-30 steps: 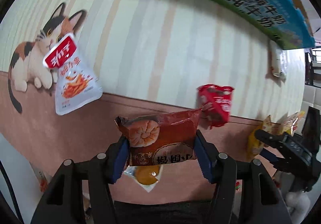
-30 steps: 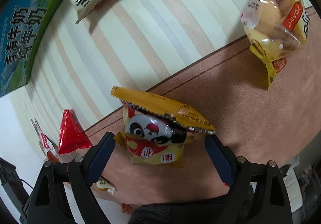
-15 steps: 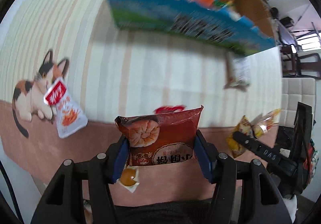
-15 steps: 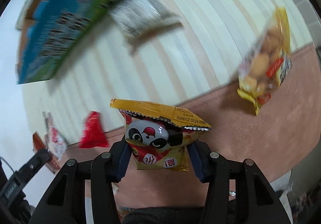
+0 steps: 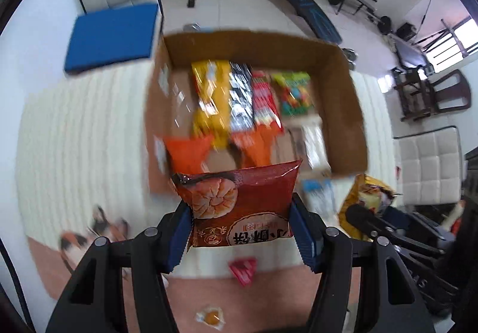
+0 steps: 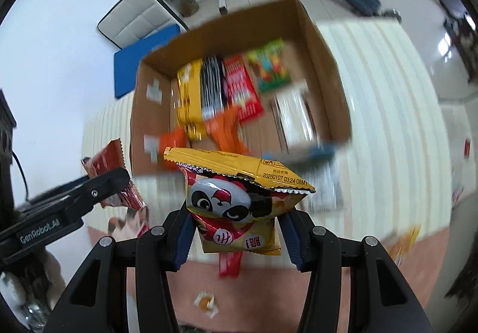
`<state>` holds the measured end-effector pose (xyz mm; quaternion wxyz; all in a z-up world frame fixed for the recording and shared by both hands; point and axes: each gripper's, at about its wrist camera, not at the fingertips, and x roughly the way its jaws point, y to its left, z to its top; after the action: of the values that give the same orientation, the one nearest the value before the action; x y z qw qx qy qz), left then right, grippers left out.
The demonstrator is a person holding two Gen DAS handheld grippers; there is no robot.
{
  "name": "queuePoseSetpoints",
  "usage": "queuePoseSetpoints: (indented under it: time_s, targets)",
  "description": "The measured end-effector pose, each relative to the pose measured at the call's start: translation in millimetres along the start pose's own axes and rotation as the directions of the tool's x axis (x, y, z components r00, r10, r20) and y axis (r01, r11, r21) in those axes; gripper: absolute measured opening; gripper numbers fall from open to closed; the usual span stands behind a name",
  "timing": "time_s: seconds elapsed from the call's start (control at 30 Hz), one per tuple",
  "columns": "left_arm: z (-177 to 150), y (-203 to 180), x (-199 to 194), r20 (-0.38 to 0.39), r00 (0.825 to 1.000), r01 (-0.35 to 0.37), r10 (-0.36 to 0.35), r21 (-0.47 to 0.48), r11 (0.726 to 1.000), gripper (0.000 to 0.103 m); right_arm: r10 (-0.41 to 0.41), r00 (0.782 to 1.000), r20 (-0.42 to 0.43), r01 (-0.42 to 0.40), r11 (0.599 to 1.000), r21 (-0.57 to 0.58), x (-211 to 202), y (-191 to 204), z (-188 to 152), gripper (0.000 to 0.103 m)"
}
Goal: Organize snacks
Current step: 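Carry both bags into the box and open both tools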
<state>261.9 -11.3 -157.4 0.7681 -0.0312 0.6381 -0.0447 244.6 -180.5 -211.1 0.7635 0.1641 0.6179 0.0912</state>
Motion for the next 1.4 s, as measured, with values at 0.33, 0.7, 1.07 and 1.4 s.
queuePoseSetpoints:
  time_s: [0.33,0.7,1.07,1.4]
  targets:
    - [97,28,70,-0.122,0.989,-0.08,0.08,0.006,0.997,0.059,-0.08,0.994,-0.071,0.079,0.997,-0.016,60,7,83,0.055]
    - [133,49,126,-0.224,0.961,-0.162,0.161,0.013,0.987,0.061,-0.1,0.982,-0.162,0.107,0.994,0.033,120,-6,95,0.056]
    - [130,56,134,-0.238,0.957,-0.174,0.168,-0.006,0.985,0.085,-0.137,0.959,-0.247,0.152,0.988,0.042,137,-16,94,0.091]
    - [110,52,99,-0.185,0.977,-0.115,0.11,-0.015,0.993,0.085,-0.177,0.968,-0.181,0.18,0.984,0.002,111,1,91,0.093]
